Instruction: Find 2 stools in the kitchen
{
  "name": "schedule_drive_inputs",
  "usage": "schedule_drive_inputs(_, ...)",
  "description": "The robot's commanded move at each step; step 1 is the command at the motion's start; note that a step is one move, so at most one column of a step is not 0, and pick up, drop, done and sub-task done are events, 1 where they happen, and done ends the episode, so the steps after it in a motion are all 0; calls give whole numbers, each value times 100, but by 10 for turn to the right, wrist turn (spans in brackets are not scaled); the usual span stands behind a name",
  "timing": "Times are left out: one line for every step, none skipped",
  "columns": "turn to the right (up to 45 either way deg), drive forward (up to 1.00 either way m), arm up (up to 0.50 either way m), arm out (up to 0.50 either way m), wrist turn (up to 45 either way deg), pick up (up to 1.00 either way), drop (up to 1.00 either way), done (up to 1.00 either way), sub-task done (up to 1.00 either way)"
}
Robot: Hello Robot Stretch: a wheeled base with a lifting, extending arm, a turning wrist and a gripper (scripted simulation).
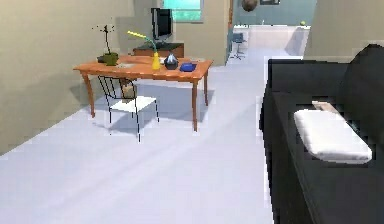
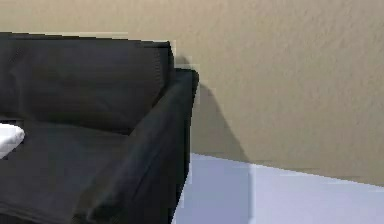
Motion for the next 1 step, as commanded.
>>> schedule_drive_inputs(0, 20, 0, 0, 0, 0, 0, 0, 0)
